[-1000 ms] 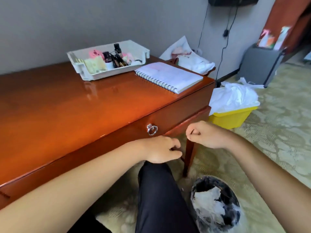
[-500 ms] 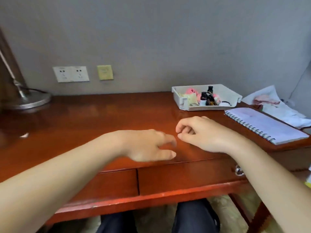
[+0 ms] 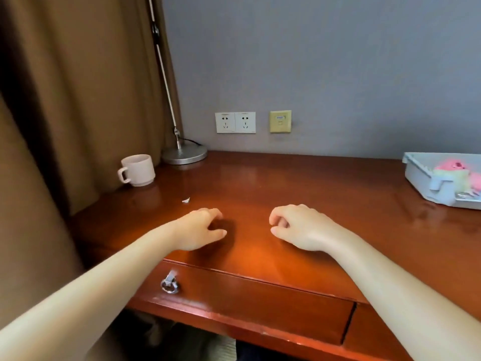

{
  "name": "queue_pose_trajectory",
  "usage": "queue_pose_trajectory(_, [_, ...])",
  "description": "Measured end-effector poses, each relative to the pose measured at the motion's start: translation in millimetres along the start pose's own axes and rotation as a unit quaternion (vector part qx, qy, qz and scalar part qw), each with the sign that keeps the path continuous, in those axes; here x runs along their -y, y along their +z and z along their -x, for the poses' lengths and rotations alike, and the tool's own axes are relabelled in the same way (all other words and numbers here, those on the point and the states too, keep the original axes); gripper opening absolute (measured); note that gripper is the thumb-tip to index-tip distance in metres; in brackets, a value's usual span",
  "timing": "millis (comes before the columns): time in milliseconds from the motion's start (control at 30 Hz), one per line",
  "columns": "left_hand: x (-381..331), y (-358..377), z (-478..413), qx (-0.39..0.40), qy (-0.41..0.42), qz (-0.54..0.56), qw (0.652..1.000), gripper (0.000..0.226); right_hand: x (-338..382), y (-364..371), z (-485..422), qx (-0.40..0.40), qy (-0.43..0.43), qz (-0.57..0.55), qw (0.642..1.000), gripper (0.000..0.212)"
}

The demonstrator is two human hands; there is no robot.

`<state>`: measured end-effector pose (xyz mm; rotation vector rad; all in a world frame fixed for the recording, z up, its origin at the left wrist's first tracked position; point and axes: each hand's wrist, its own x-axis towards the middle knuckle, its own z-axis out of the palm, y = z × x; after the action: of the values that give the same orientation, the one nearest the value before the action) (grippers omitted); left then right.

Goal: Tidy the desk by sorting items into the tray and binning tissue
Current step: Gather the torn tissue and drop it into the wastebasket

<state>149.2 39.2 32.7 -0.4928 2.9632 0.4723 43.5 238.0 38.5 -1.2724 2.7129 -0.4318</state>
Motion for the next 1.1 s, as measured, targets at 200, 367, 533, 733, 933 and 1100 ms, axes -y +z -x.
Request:
queue_pose_trajectory(200, [58.5,18.6,-37.6,-0.216,-0.121,0.07,0.966,0.062,11.1,23.8,-33.8,-0.055,-0.009,-0.022,0.998,0.025])
queue_pose_trajectory(367, [75.5,16.1,-67.0,-0.294,-0.161,0.092,0.938,0.06,9.5,30.8,-52.7,-0.069,-0.008,-0.021,0.997,0.019])
queue_pose_trajectory(533, [87.2,10.4,-88.8,-0.307,-0.151,0.066,0.937,0.019,7.6,41.5,-64.8,-0.089,-0.008,-0.029,0.996,0.02])
queue_pose_trajectory(733, [79.2,13.0,-86.8,-0.294,-0.096,0.095,0.946,0.009,4.5,44.8,-63.3,-0.111,-0.011,-0.059,0.992,0.02])
queue_pose_trajectory(933, [10.7,34.8,-54.1,-0.22,0.079,0.112,0.966,0.003,-0.4,42.1,-47.4,-0.118,-0.004,-0.118,0.986,0.019])
queue_pose_trajectory(1100, [-48.4,56.4,-32.7,-0.183,0.15,0.147,0.96,0.008,-14.0,36.9,-13.3,-0.122,0.009,-0.121,0.985,0.018])
